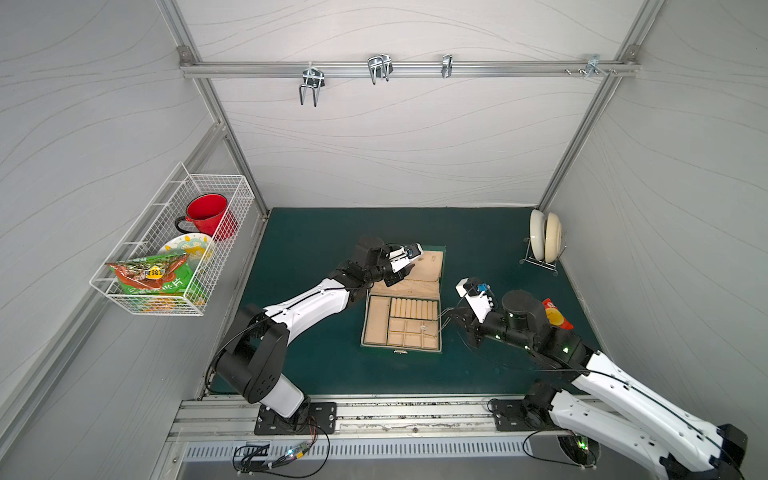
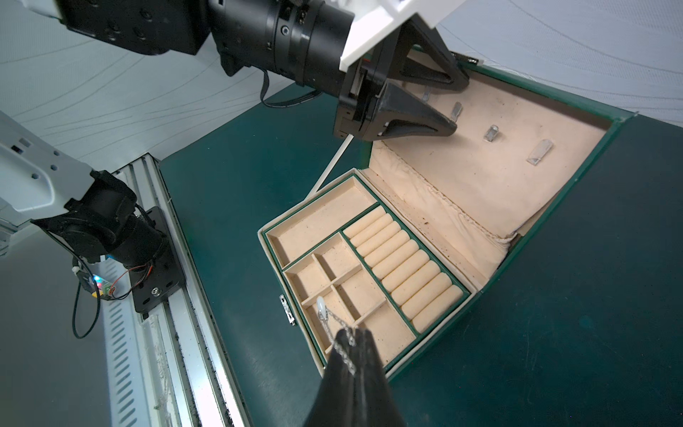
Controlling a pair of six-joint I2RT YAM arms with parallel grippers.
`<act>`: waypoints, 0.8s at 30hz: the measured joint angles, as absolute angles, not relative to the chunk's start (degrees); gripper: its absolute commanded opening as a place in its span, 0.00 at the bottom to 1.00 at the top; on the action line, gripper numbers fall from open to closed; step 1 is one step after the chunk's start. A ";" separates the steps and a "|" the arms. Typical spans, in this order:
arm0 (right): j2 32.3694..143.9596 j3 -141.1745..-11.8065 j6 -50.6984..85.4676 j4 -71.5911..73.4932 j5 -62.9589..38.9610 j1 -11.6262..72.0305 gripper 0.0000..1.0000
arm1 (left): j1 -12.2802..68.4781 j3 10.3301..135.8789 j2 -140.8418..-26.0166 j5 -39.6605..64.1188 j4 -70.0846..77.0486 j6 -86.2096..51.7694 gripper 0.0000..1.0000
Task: Put jewelry chain into jewelry box
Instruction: Open the fastener on the jewelry box.
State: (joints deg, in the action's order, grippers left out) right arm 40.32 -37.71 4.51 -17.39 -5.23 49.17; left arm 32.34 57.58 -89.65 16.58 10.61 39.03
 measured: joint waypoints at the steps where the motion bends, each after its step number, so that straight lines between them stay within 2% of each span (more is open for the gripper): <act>1: 40.12 -37.65 4.56 -17.37 -5.26 49.17 0.01 | 32.34 58.11 -90.06 16.69 10.15 39.29 0.43; 6: 39.16 -37.34 4.69 -17.30 -5.45 49.17 0.02 | 32.34 59.20 -91.09 17.06 9.37 40.21 0.28; 12: 38.68 -37.19 4.71 -17.23 -5.50 49.17 0.02 | 32.23 59.37 -91.13 16.60 9.30 40.95 0.00; 24: 39.07 -37.17 4.71 -17.08 -5.65 49.17 0.01 | 32.34 51.07 -87.13 16.71 15.33 40.51 0.00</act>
